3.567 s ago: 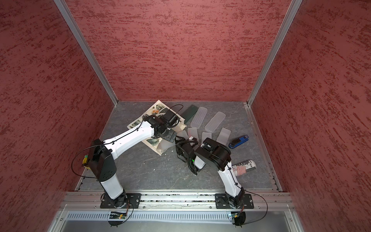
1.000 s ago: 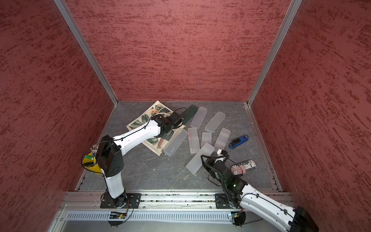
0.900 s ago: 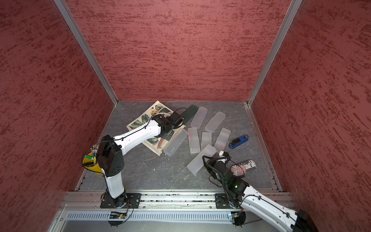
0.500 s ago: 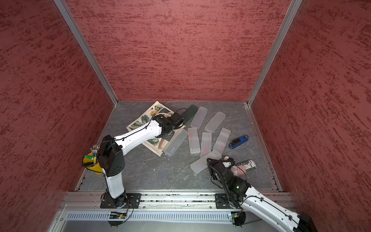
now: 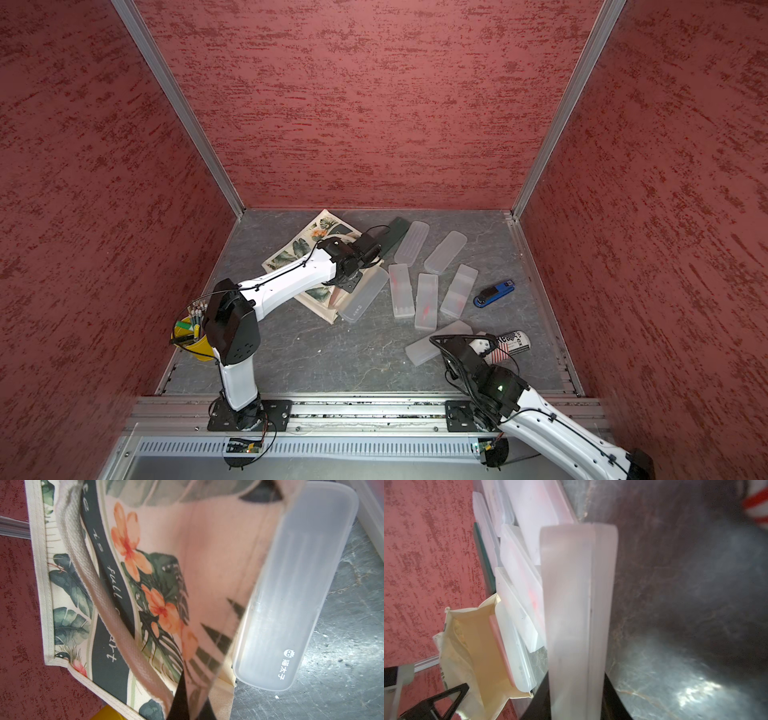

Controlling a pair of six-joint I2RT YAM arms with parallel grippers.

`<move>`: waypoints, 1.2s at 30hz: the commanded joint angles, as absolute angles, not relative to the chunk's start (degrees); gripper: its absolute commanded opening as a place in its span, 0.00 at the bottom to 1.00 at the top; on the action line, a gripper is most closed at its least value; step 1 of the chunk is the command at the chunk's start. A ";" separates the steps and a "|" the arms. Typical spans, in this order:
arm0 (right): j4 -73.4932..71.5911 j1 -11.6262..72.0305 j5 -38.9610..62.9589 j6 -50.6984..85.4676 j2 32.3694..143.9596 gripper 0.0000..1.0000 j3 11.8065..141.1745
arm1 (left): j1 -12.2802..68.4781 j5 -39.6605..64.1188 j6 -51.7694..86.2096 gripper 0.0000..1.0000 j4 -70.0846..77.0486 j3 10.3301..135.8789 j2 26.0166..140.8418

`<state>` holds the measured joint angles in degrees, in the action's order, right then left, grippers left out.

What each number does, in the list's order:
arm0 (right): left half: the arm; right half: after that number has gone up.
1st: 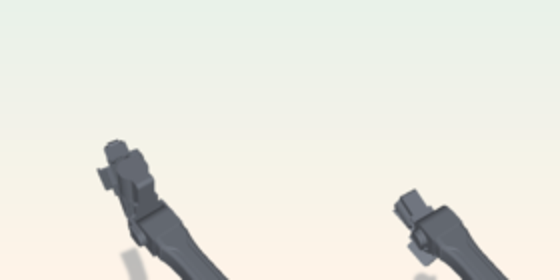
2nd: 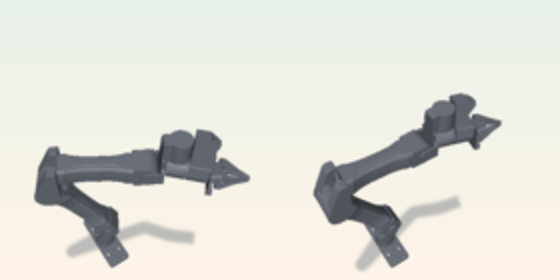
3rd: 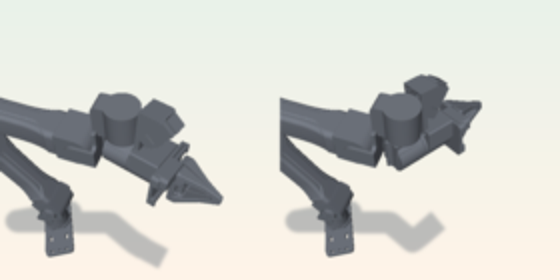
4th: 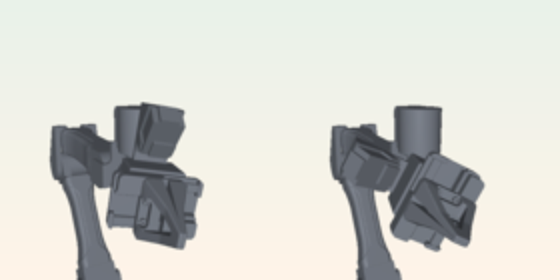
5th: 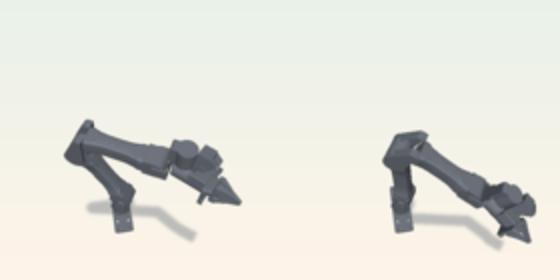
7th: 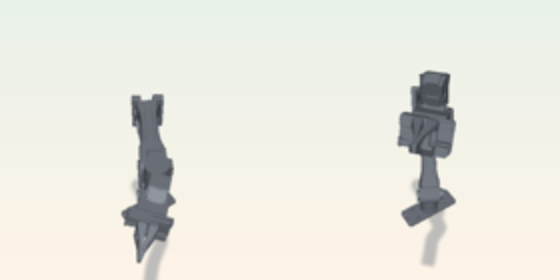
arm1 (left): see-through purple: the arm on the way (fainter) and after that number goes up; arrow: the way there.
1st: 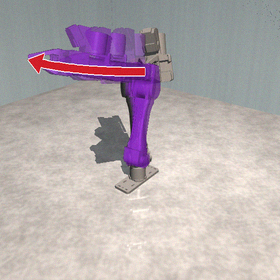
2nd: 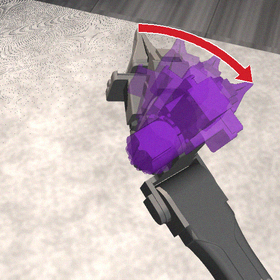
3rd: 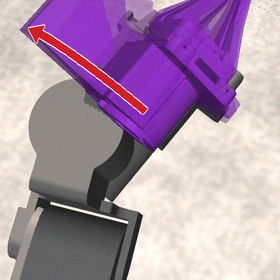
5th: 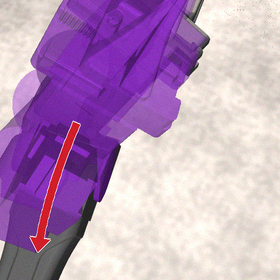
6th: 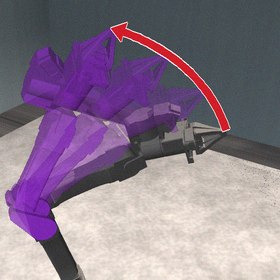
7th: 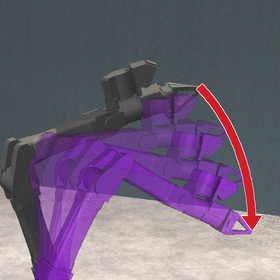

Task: Take out the pencil case from the canvas bag
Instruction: Place the pencil case at the center of the board.

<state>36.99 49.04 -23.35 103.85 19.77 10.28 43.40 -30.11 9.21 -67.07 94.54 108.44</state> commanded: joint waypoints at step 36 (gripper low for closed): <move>4.56 51.94 -17.18 72.26 59.70 0.99 31.98 | 44.12 -30.85 8.97 0.00 -68.96 95.68 105.88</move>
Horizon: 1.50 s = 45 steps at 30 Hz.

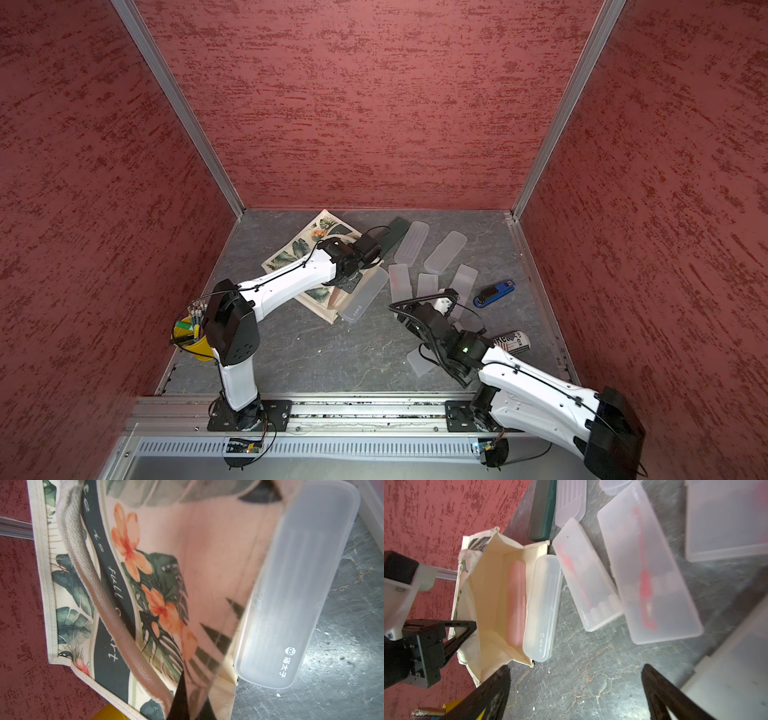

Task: Take out the pencil case from the canvas bag
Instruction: Place the pencil case at the center of the board, then pick up the pencil case from the canvas bag.

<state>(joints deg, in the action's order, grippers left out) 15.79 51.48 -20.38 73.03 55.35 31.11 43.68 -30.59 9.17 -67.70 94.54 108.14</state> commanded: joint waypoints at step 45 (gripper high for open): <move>-38.42 53.00 -5.26 77.89 113.55 0.99 55.73 | 44.49 -35.33 8.99 0.00 -75.85 101.80 103.75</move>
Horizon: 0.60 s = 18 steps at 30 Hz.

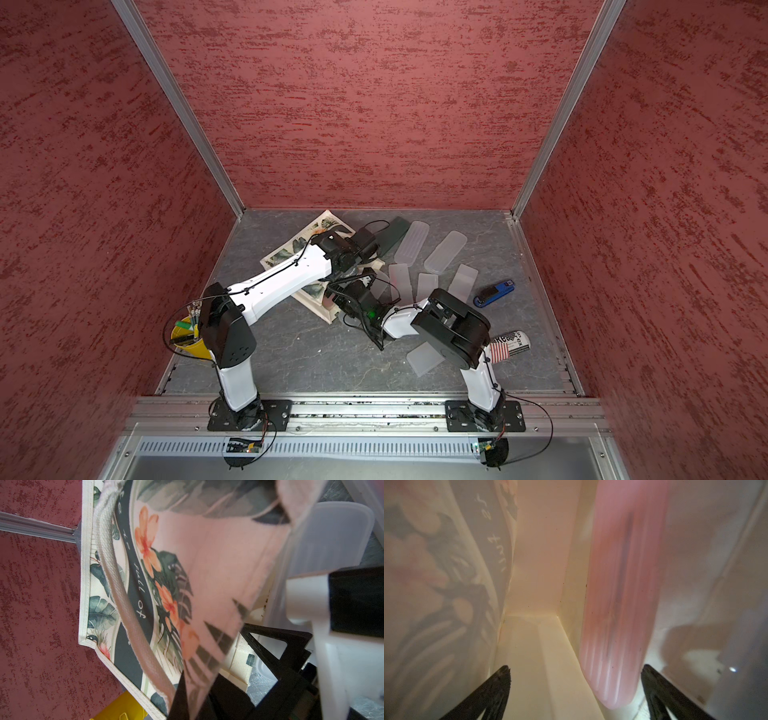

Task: Take out the pencil case from the canvas bag
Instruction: Pick up the pencil case from the canvas bag.

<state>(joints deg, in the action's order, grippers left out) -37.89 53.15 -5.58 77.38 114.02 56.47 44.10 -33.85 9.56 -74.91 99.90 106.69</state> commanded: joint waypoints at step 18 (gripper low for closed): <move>-28.49 52.41 -5.49 73.17 103.76 0.99 48.86 | 40.26 -36.54 7.05 0.00 -77.11 101.90 99.55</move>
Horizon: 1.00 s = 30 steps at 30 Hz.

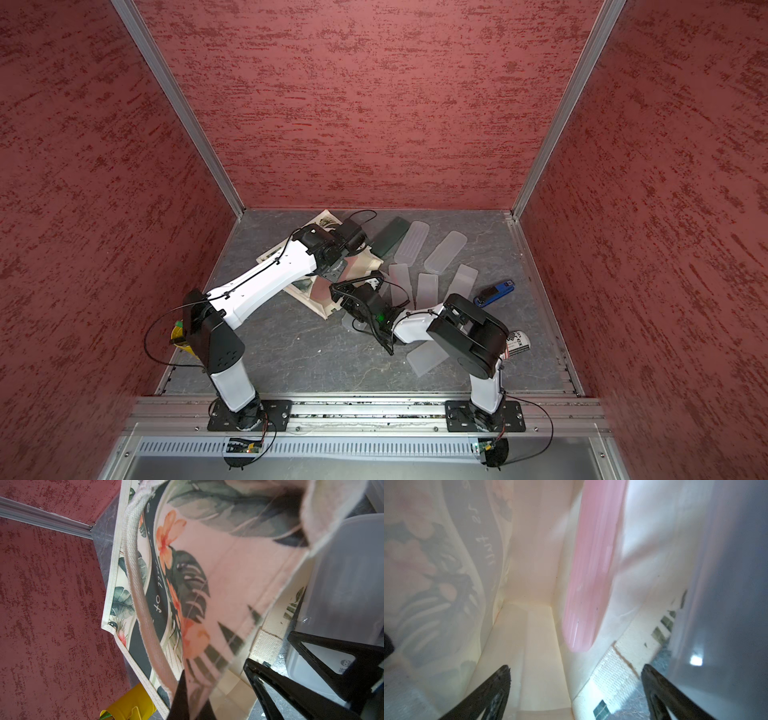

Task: Take out the pencil case from the canvas bag
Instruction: Pick up the pencil case from the canvas bag.

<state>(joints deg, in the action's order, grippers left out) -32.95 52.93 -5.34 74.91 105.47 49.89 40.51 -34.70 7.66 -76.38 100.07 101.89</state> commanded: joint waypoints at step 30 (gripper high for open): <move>-31.21 51.74 -5.20 63.82 84.52 0.99 39.14 | 40.07 -35.76 4.02 0.00 -74.70 97.14 95.56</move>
